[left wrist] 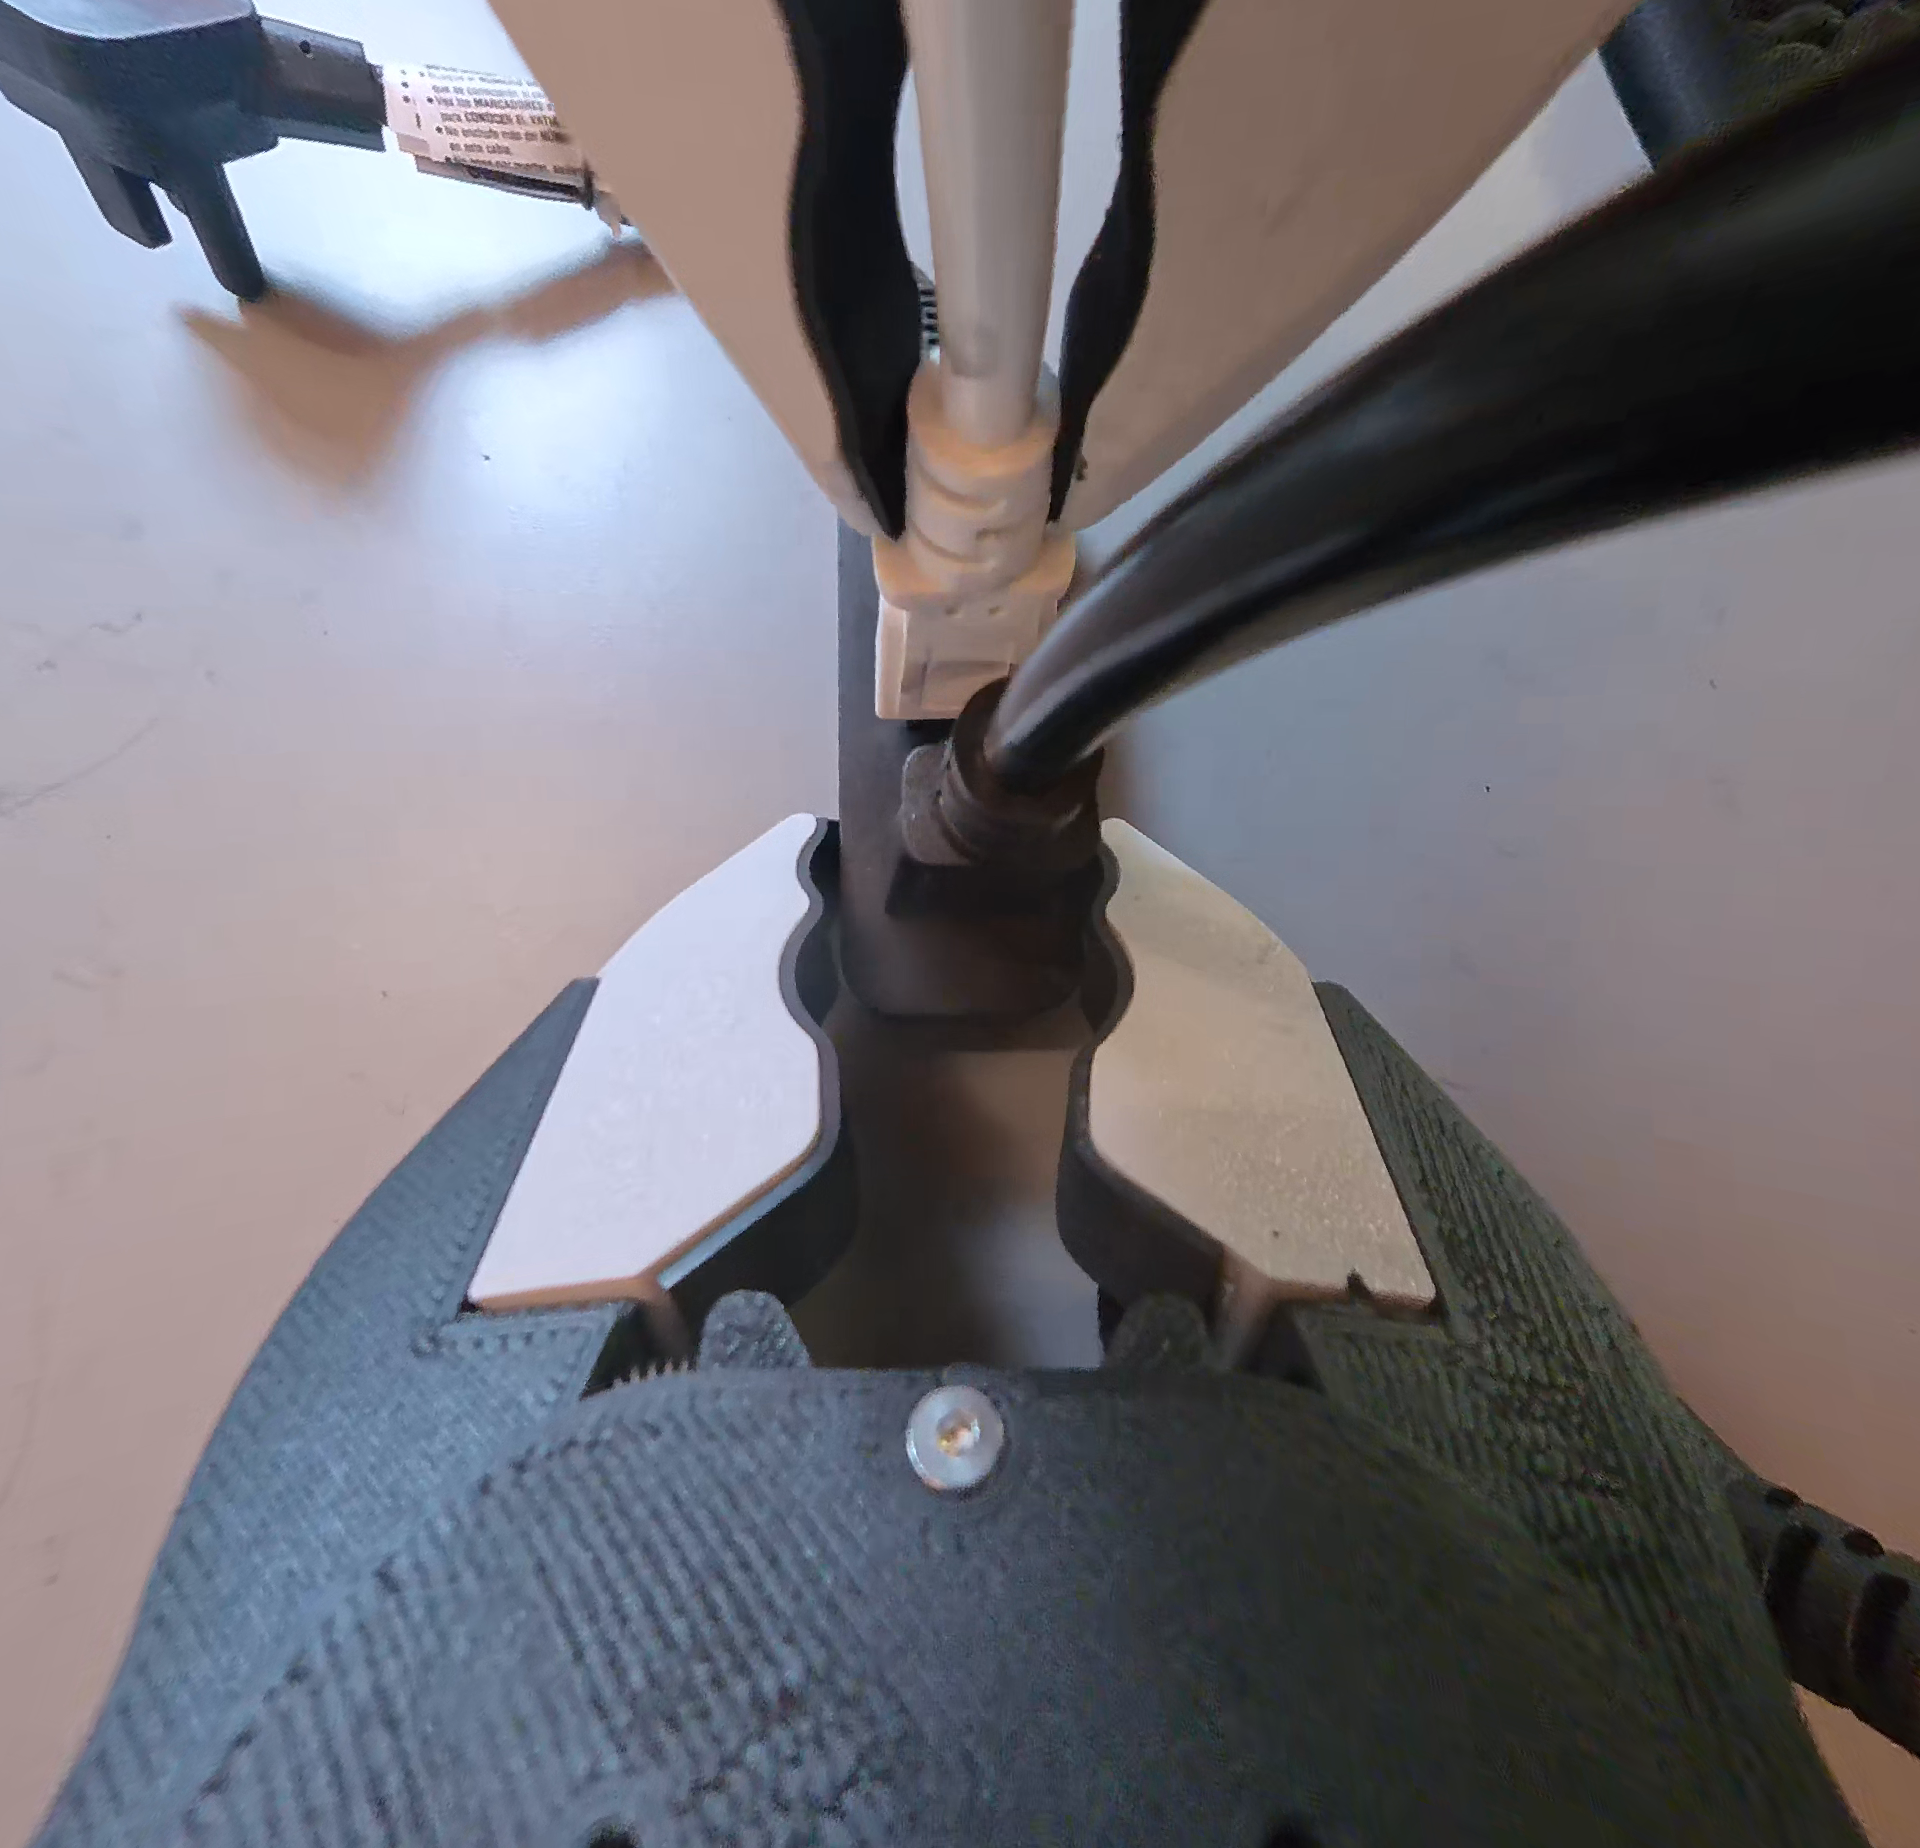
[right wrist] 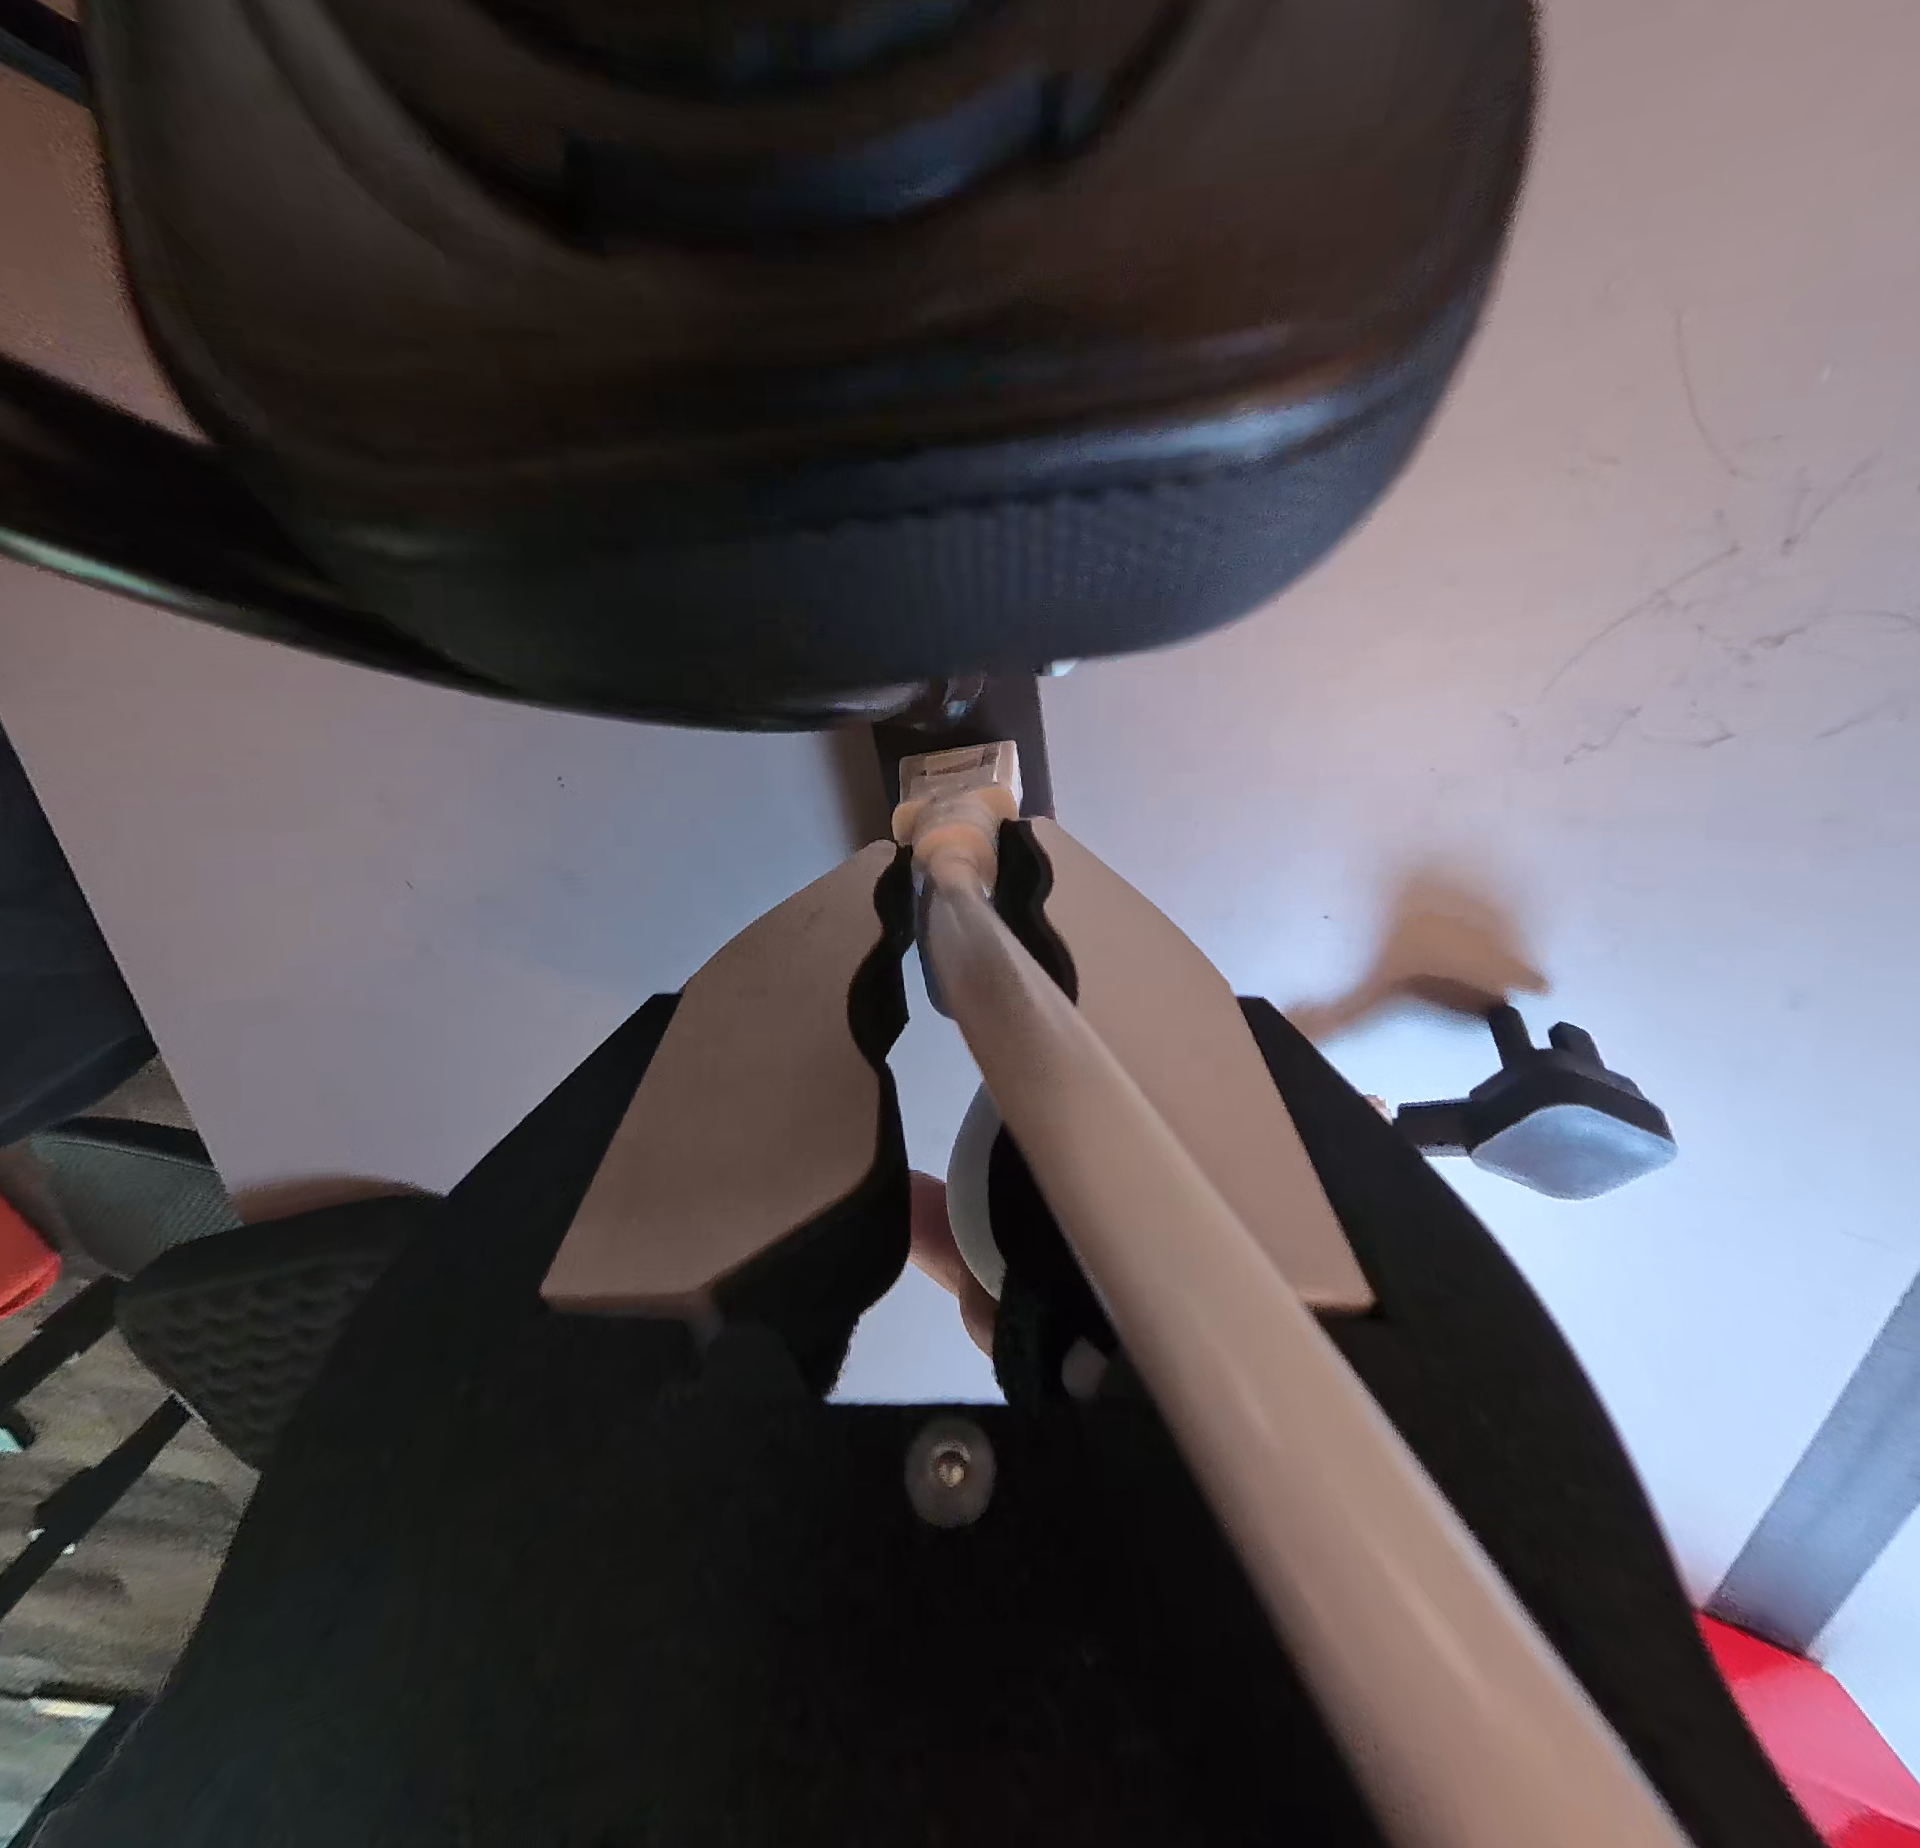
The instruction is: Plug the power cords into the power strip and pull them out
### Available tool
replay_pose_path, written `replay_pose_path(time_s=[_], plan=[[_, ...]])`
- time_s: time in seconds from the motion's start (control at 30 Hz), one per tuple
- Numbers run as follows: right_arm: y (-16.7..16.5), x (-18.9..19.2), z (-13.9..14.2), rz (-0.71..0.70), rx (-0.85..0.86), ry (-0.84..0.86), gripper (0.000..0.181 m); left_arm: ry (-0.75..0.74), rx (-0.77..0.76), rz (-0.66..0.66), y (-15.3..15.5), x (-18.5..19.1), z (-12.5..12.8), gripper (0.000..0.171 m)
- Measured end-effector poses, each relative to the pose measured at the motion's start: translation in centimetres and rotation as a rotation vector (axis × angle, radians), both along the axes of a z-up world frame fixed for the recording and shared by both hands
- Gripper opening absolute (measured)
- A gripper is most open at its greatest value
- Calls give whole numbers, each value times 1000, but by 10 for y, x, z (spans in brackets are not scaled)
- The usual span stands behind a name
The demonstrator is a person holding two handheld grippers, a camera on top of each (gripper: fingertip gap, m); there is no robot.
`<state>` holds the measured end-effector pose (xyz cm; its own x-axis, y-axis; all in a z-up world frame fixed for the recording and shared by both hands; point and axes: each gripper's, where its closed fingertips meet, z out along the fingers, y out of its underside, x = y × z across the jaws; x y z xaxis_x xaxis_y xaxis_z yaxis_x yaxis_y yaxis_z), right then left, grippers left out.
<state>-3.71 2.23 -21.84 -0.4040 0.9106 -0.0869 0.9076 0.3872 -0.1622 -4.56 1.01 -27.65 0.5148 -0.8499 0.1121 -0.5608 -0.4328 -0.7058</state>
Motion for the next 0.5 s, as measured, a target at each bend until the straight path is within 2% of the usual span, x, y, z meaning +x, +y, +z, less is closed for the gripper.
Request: replay_pose_path(time_s=[0.5], plan=[[-3,-1,-1,-20,57,-4,18,-2,9,17,0,0,0,45]])
